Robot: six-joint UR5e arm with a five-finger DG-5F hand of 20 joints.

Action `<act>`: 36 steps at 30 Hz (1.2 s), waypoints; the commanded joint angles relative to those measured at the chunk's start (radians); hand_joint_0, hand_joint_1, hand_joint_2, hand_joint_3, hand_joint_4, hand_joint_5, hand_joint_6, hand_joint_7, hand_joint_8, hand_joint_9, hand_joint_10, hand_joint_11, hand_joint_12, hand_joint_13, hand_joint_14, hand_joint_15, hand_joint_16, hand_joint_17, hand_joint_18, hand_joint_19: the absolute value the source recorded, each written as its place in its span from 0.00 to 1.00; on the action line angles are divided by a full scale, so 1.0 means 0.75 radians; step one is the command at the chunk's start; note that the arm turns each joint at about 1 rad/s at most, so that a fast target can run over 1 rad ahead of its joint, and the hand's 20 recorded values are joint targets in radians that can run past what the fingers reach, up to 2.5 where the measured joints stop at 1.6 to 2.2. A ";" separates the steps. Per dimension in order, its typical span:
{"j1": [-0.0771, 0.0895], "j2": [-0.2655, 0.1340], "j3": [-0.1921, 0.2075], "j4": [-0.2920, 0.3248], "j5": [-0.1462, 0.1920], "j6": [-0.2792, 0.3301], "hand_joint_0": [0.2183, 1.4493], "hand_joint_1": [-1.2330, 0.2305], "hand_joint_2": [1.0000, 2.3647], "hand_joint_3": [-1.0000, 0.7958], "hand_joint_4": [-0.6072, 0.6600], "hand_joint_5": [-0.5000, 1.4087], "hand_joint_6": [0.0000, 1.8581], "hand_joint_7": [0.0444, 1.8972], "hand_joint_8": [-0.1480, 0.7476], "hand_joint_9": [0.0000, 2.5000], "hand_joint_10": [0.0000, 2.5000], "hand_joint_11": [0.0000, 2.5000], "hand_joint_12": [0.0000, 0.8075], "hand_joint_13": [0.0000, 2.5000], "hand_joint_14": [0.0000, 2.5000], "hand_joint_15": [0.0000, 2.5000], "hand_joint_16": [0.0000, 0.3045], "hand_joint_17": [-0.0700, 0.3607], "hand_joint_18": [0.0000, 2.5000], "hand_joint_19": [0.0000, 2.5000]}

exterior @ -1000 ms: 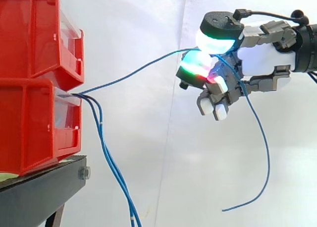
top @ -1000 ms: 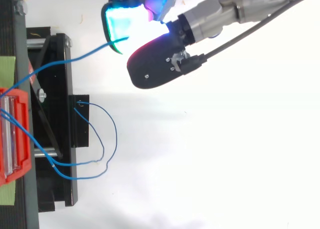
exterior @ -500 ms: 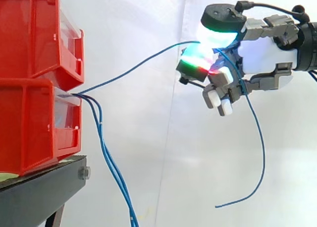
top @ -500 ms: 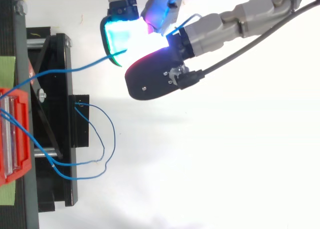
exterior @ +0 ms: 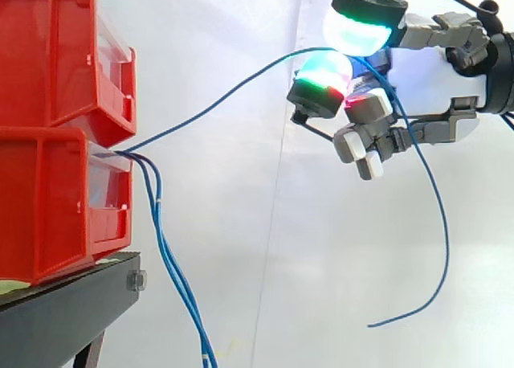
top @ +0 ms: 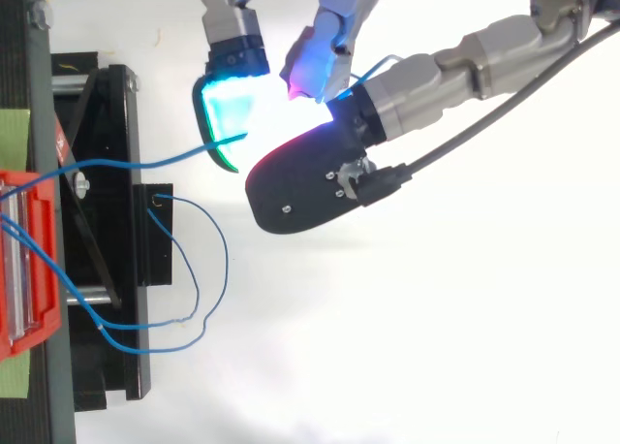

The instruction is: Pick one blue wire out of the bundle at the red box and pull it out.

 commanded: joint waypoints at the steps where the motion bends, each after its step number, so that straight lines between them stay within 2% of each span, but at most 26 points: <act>1: 0.001 0.000 -0.002 -0.002 0.002 0.000 0.27 0.39 0.01 0.43 0.60 0.22 0.50 0.59 0.61 0.48 0.01 0.30 0.58 0.38 0.01 0.25 0.19 0.47 0.36 0.25; 15: 0.005 0.000 0.000 -0.002 0.000 -0.002 0.26 0.41 0.01 0.38 0.61 0.22 0.49 0.61 0.59 0.48 0.01 0.30 0.55 0.38 0.01 0.25 0.18 0.45 0.35 0.26; 24: 0.003 0.000 0.000 -0.004 0.002 -0.002 0.27 0.40 0.01 0.41 0.61 0.22 0.49 0.64 0.59 0.49 0.01 0.31 0.55 0.39 0.01 0.25 0.18 0.45 0.36 0.26; 31: 0.005 0.000 0.000 0.000 0.000 -0.002 0.23 0.43 0.01 0.34 0.62 0.22 0.49 0.62 0.61 0.48 0.01 0.30 0.57 0.38 0.01 0.25 0.19 0.46 0.37 0.26; 36: 0.003 0.000 0.000 -0.002 0.000 -0.002 0.27 0.46 0.01 0.36 0.62 0.22 0.49 0.63 0.60 0.49 0.01 0.30 0.56 0.39 0.01 0.25 0.18 0.45 0.36 0.26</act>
